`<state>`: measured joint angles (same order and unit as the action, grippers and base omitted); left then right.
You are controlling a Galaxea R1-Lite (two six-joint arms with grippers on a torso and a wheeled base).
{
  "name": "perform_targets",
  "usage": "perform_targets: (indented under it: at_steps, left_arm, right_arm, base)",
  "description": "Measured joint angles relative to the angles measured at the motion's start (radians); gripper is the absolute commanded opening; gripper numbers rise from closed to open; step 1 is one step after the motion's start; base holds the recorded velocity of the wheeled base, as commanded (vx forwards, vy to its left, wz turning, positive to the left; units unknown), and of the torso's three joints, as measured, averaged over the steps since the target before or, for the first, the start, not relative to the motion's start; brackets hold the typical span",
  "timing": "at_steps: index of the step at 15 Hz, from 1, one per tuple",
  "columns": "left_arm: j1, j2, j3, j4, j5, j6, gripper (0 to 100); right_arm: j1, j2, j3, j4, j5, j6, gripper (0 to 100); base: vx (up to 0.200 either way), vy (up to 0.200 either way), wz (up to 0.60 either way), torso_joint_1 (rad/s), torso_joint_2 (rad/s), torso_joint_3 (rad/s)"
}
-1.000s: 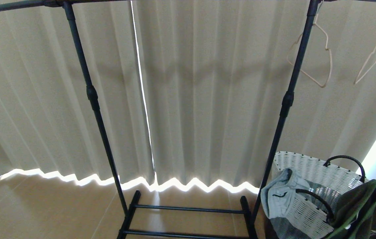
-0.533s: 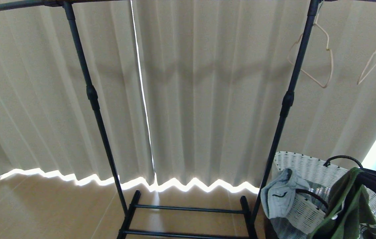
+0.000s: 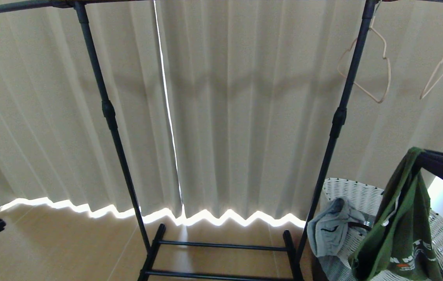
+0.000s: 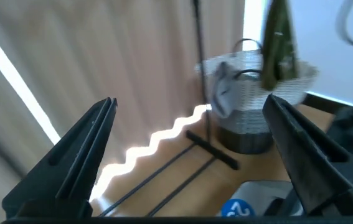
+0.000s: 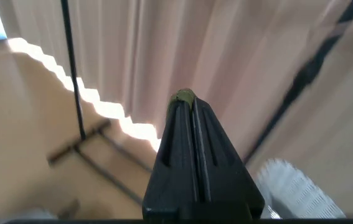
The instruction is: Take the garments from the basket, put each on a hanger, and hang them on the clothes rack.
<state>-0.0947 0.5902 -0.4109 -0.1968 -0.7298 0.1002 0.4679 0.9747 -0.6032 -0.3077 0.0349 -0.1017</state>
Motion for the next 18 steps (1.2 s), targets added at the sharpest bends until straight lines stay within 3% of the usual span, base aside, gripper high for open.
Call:
perform_targets:
  at_steps: [4,7,9,13,18]
  left_arm:
    - [-0.154,0.249,-0.087,-0.088,0.011,0.023,100]
    - [-0.328,0.419,-0.166,-0.113,0.112,0.032,100]
    - [-0.483,0.521,-0.193,-0.165,0.225,0.023,100]
    - [-0.758,0.753,-0.253,-0.313,0.474,-0.104,100]
    - [-0.916,1.009,-0.382,-0.436,0.567,-0.196,100]
  right_arm:
    - [0.021,0.05,-0.058,-0.048,0.001,0.008,0]
    - [0.031,0.066,-0.089,-0.051,0.001,0.007,0]
    - [0.033,0.07,-0.101,-0.053,0.002,0.007,0]
    - [0.068,0.072,-0.138,-0.056,0.002,0.011,0]
    - [0.164,0.063,-0.175,-0.054,0.002,0.011,0]
  base:
    - [0.0,0.0,0.0,0.0,0.0,0.0]
    - [0.0,0.0,0.0,0.0,0.0,0.0]
    - [0.0,0.0,0.0,0.0,0.0,0.0]
    - [0.0,0.0,0.0,0.0,0.0,0.0]
    - [0.0,0.0,0.0,0.0,0.0,0.0]
